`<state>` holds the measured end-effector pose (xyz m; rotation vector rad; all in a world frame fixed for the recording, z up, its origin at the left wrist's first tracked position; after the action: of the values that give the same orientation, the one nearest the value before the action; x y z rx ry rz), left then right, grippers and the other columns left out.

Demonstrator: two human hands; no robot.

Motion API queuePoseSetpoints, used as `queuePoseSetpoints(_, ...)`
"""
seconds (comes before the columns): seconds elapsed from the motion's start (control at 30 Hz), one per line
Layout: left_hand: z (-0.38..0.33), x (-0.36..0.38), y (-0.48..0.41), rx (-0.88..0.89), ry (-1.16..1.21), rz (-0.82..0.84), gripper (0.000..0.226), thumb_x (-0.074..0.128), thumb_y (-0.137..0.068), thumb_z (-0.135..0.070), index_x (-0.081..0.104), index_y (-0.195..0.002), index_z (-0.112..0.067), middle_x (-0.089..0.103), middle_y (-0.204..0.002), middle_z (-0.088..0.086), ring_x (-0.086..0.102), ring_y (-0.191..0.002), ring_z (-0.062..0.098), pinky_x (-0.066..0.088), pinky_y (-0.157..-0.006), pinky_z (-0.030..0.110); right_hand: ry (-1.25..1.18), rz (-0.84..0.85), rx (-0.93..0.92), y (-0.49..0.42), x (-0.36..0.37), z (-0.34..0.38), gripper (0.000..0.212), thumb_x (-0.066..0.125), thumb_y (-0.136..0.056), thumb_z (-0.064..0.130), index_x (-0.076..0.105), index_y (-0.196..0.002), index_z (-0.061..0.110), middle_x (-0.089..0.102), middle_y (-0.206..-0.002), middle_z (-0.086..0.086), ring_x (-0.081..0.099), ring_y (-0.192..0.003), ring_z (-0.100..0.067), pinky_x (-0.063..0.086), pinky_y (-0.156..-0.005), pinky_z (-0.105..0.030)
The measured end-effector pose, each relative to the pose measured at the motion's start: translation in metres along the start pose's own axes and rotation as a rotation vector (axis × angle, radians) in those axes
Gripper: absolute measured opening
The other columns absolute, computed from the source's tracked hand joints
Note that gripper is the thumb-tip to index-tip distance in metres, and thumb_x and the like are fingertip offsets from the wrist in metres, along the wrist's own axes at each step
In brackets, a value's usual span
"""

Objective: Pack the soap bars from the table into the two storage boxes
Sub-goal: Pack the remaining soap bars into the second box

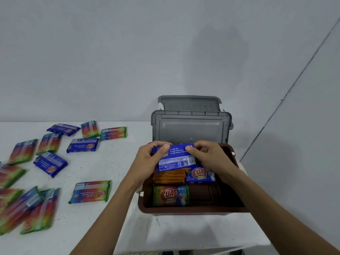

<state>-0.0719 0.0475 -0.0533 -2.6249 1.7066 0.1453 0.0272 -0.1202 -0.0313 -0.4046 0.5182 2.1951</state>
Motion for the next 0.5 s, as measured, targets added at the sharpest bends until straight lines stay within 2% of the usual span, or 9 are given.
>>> queuePoseSetpoints(0.1,-0.005,0.006,-0.001,0.011,-0.025,-0.018,0.038,0.057,-0.08,-0.051,0.065,-0.11,-0.028,0.071,-0.104,-0.004,0.07,-0.096,0.011,0.059,-0.069,0.025,0.052,-0.091,-0.109,0.005,0.004,0.005,0.046,0.058,-0.093,0.041,0.049,-0.135,0.024,0.062,-0.111,0.002,0.066,-0.089,-0.007,0.053,-0.054,-0.014)
queuePoseSetpoints(0.17,-0.01,0.01,-0.002,-0.006,-0.015,-0.006,0.041,0.049,-0.085,-0.055,0.066,-0.11,-0.027,0.073,-0.103,-0.002,0.071,-0.093,0.01,0.06,-0.072,0.027,-0.108,-0.043,-0.083,0.01,0.014,0.006,0.057,0.055,-0.093,0.046,0.042,-0.143,0.023,0.06,-0.116,0.002,0.067,-0.089,-0.009,0.056,-0.059,-0.017)
queuePoseSetpoints(0.23,-0.013,0.019,-0.004,-0.054,0.039,0.064,0.052,0.039,-0.09,-0.058,0.068,-0.112,-0.02,0.074,-0.101,0.003,0.071,-0.093,0.013,0.06,-0.074,0.031,-0.377,0.074,-0.003,0.012,0.026,0.004,0.06,0.056,-0.088,0.054,0.047,-0.139,0.023,0.064,-0.117,-0.003,0.071,-0.095,-0.016,0.061,-0.074,-0.03)
queuePoseSetpoints(0.3,-0.013,0.029,-0.005,-0.138,0.104,0.121,0.073,0.034,-0.083,-0.07,0.068,-0.114,-0.014,0.074,-0.102,0.009,0.071,-0.096,0.018,0.06,-0.078,0.037,-0.635,0.167,0.055,0.013,0.036,0.001,0.056,0.058,-0.086,0.053,0.058,-0.129,0.018,0.068,-0.118,-0.01,0.07,-0.105,-0.021,0.057,-0.091,-0.042)
queuePoseSetpoints(0.33,-0.014,0.032,-0.006,-0.167,0.118,0.141,0.082,0.033,-0.076,-0.076,0.068,-0.116,-0.013,0.074,-0.104,0.009,0.071,-0.098,0.018,0.059,-0.082,0.038,-0.732,0.183,0.069,0.013,0.037,0.0,0.051,0.059,-0.087,0.049,0.061,-0.125,0.015,0.069,-0.118,-0.012,0.069,-0.107,-0.023,0.055,-0.095,-0.043)
queuePoseSetpoints(0.4,-0.018,0.036,-0.01,-0.144,0.092,0.175,0.09,0.028,-0.072,-0.08,0.067,-0.12,-0.015,0.073,-0.109,0.005,0.069,-0.103,0.016,0.057,-0.088,0.036,-0.863,0.16,0.101,0.012,0.034,-0.008,0.045,0.058,-0.09,0.042,0.063,-0.122,0.01,0.071,-0.115,-0.014,0.069,-0.106,-0.025,0.057,-0.091,-0.04)
queuePoseSetpoints(0.5,-0.022,0.023,-0.016,-0.04,-0.006,0.076,0.077,0.022,-0.083,-0.069,0.067,-0.118,-0.018,0.074,-0.107,-0.003,0.068,-0.102,0.009,0.054,-0.089,0.029,-0.949,0.082,0.223,0.011,0.022,-0.027,0.04,0.058,-0.093,0.035,0.06,-0.121,0.007,0.072,-0.11,-0.017,0.073,-0.091,-0.026,0.061,-0.074,-0.035)
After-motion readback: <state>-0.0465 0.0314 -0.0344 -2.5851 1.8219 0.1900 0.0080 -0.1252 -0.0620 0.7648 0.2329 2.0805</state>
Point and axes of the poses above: each hand's wrist, its own y-axis away from the middle knuckle, its own x-axis out of the palm, z = x × y, the point moved 6 cm from there along -y, towards the middle knuckle
